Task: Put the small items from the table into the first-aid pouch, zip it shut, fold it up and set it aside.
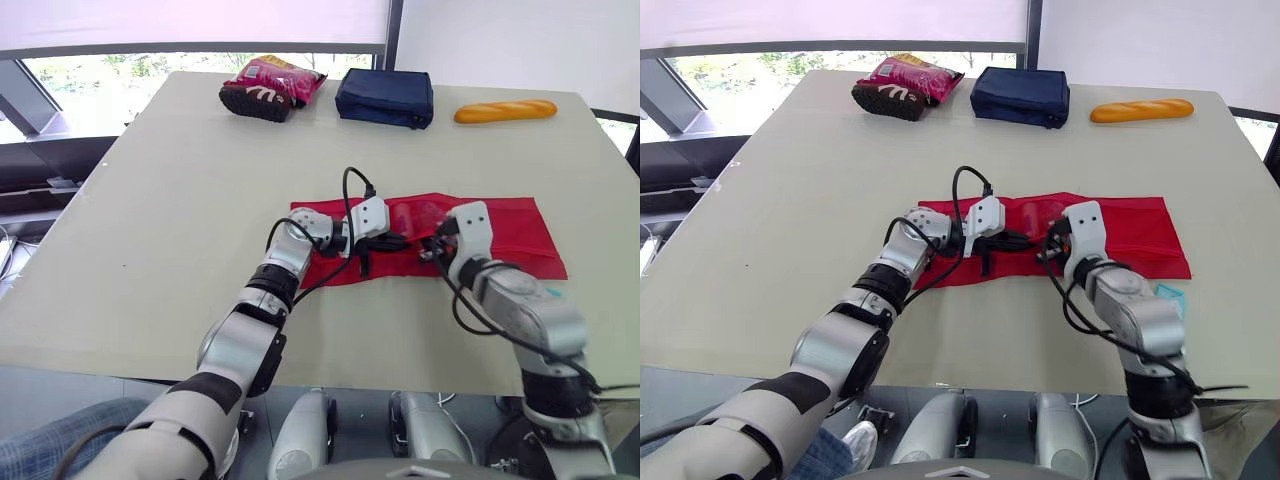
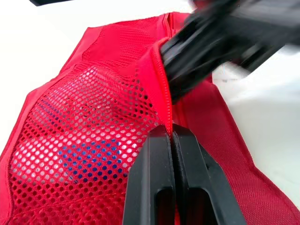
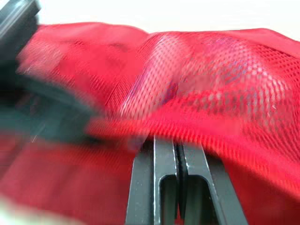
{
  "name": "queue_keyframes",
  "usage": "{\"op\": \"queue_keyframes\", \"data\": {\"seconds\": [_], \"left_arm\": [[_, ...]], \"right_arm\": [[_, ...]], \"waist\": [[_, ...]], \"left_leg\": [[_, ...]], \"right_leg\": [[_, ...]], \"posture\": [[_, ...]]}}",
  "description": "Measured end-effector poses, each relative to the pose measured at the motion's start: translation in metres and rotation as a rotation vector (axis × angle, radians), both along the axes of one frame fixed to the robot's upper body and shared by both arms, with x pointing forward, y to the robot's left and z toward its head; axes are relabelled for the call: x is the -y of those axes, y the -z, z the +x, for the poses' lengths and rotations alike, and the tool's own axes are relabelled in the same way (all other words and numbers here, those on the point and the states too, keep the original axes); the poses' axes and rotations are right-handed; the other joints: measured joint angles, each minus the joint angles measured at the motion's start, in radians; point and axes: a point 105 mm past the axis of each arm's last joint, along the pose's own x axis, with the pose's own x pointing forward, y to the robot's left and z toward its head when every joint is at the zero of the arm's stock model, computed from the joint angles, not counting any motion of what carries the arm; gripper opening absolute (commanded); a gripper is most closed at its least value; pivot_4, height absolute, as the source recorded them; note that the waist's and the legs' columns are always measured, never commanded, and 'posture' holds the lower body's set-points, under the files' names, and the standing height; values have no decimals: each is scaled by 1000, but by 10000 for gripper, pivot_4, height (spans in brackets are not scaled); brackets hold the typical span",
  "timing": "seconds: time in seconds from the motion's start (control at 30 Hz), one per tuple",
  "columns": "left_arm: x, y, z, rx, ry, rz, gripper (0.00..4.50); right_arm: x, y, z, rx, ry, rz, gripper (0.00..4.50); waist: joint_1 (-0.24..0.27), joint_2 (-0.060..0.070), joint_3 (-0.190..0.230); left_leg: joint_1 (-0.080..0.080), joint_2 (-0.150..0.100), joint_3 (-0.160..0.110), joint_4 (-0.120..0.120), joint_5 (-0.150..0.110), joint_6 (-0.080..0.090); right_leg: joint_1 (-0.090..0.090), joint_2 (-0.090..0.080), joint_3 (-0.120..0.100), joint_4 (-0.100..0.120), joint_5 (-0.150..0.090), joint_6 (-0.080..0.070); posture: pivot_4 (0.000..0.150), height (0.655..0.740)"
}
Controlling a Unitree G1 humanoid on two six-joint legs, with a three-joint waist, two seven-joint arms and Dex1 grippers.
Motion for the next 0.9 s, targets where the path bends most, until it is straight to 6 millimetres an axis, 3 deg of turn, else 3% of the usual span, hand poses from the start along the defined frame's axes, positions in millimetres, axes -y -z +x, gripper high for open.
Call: {"op": "queue_keyframes", "data": {"seconds": [0.13,0.23,0.27,0.33,0.37,0.43,0.53,0.6,0.63,0.8,0.9], "left_arm": [[-13,2,4,2,-26,22,0],[-20,3,4,8,-27,35,0],[-24,4,5,7,-35,43,0],[-37,6,6,8,-45,68,0],[-38,6,6,8,-46,69,0],[-48,10,4,9,-49,86,0],[-62,14,5,-2,-73,101,0],[-68,13,5,-3,-76,112,0],[-71,13,5,-3,-78,120,0],[-87,12,6,-6,-97,151,0],[-94,11,6,-5,-108,161,0]], "right_arm": [[4,-18,-45,145,-183,-6,226],[24,-41,-65,277,-191,51,226],[31,-44,-68,290,-184,42,2637],[61,-44,-84,297,-144,16,7803],[63,-44,-85,295,-142,15,11933],[94,-43,-107,265,-91,22,18505],[124,-49,-131,259,-14,-5,31526],[134,-51,-145,249,2,-31,41824],[140,-50,-155,230,14,-49,44535],[157,-39,-186,162,74,-77,44535],[161,-38,-193,161,87,-82,44535]], "waist": [[-4,0,0],[-2,0,0],[-3,0,0],[-1,0,0],[-1,0,0],[2,0,0],[-1,0,0],[-2,0,0],[-2,0,0],[-3,1,-1],[-2,1,-1]], "left_leg": [[1,1,1,0,0,0],[3,2,1,0,0,0],[3,2,1,0,0,0],[3,2,2,0,0,0],[3,2,2,0,0,0],[3,1,1,-1,0,0],[4,3,2,-1,0,0],[5,3,3,-1,0,0],[5,4,3,-1,0,0],[5,5,3,-1,0,0],[5,5,3,-1,0,0]], "right_leg": [[1,1,0,0,-1,1],[1,2,0,0,-2,4],[2,2,0,0,-2,4],[2,2,0,0,-1,2],[2,2,0,0,-1,1],[2,1,1,-1,0,0],[3,1,1,-1,-1,2],[2,2,1,-1,-3,4],[2,2,1,-1,-3,4],[2,2,1,-2,-3,4],[2,1,1,-2,-5,1]], "posture": [[1500,7164],[1500,7164],[1500,7164],[1500,7164],[1500,7164],[1500,7164],[1500,7164],[1500,7164],[1500,7164],[1500,7164],[1500,7164]]}}
